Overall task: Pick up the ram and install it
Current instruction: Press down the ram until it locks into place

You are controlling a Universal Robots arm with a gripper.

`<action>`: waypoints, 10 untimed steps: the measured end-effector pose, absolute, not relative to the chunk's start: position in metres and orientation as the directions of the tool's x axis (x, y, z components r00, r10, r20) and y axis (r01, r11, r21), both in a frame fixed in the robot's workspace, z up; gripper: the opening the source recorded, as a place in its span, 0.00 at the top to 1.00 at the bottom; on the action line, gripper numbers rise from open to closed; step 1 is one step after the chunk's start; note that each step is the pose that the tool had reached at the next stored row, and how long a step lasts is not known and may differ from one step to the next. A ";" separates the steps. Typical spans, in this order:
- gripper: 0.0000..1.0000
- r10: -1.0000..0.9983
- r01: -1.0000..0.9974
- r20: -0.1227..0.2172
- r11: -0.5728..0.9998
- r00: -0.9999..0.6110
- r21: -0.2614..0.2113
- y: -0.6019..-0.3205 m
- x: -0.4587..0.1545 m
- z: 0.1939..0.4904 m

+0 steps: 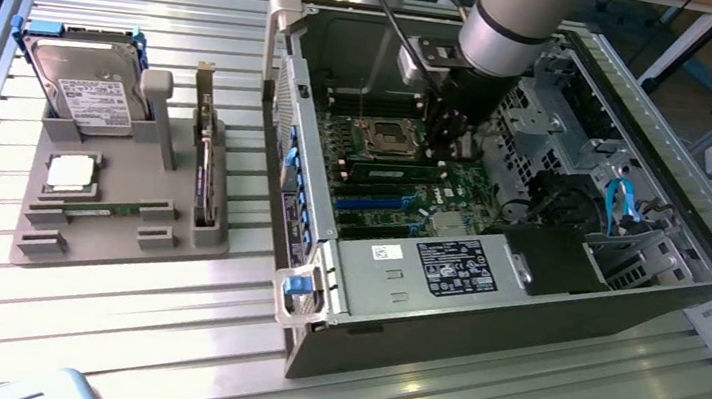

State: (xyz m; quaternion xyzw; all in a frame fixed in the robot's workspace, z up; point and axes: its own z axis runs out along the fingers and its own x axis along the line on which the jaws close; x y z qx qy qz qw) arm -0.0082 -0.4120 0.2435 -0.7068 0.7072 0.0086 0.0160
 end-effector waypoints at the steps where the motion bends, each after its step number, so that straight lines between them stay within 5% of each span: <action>1: 0.90 -0.999 -1.000 -0.035 0.001 0.000 -0.011 -0.412 -0.010 0.244; 10: 0.90 -1.000 -1.000 -0.030 0.001 0.000 -0.011 -0.411 -0.028 0.244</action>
